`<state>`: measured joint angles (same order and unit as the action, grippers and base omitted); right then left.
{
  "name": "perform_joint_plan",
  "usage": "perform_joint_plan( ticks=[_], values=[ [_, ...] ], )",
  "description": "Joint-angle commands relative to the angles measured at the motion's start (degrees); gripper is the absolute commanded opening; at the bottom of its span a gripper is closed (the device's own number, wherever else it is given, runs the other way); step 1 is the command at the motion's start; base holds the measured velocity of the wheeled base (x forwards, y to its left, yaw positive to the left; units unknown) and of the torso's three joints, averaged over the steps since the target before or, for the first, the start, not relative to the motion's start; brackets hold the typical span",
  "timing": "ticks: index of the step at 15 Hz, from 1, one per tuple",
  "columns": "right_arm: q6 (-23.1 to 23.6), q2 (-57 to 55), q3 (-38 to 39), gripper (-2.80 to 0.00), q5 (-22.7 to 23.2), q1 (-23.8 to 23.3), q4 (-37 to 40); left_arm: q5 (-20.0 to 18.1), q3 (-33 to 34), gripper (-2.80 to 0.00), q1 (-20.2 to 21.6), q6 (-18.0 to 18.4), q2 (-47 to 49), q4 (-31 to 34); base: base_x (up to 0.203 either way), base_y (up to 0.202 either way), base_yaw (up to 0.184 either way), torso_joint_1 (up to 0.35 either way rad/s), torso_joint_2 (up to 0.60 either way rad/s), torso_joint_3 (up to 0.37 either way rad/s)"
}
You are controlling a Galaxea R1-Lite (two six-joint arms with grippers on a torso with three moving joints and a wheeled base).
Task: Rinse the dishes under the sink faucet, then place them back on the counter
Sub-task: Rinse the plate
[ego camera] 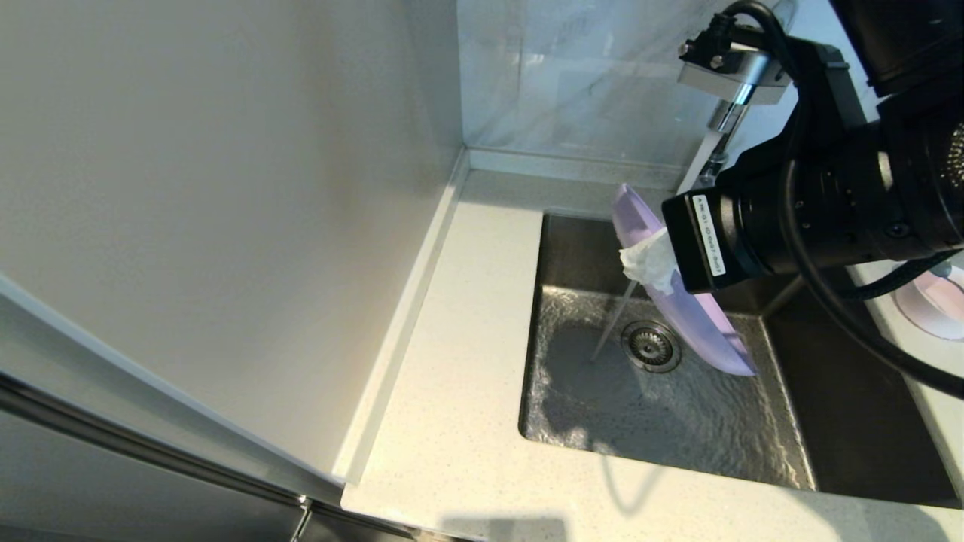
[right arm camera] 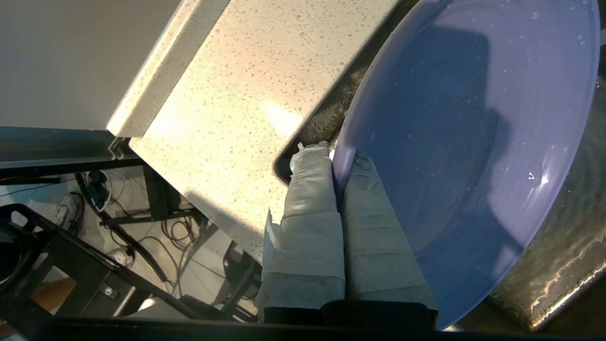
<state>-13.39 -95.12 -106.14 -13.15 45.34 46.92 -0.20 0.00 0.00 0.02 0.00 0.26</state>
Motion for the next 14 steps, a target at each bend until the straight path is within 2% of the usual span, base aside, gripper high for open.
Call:
perform_joint_plan(
  ticks=[1, 2, 4, 7, 14],
  values=[
    [-0.22, -1.35, -0.21, -2.80, -0.04, -1.17, -0.55, 0.03, 0.00, -2.80, 0.00, -0.02, 0.00, 0.00, 0.000, 0.000, 0.000, 0.000, 0.00, 0.000],
    [-0.88, -1.92, -0.30, -2.80, -0.06, -1.60, -2.08, 0.03, 0.00, -2.80, 0.00, -0.02, 0.00, 0.00, 0.000, 0.000, 0.000, 0.000, 0.00, 0.000],
    [-5.46, -3.65, -0.54, -2.80, -0.37, -2.69, -5.18, -0.05, 0.00, -2.80, 0.00, -0.02, 0.00, 0.00, 0.000, 0.000, 0.000, 0.000, 0.00, 0.000],
    [-10.69, -4.72, -0.20, -2.80, -1.61, -5.01, -6.05, 0.03, 0.00, -2.80, 0.00, -0.02, 0.00, 0.00, 0.000, 0.000, 0.000, 0.000, 0.00, 0.000],
    [-10.61, -6.35, -0.64, -2.80, -1.74, -7.11, -7.40, -0.03, 0.00, -2.80, 0.00, -0.02, 0.00, 0.00, 0.000, 0.000, 0.000, 0.000, 0.00, 0.000]
  ],
)
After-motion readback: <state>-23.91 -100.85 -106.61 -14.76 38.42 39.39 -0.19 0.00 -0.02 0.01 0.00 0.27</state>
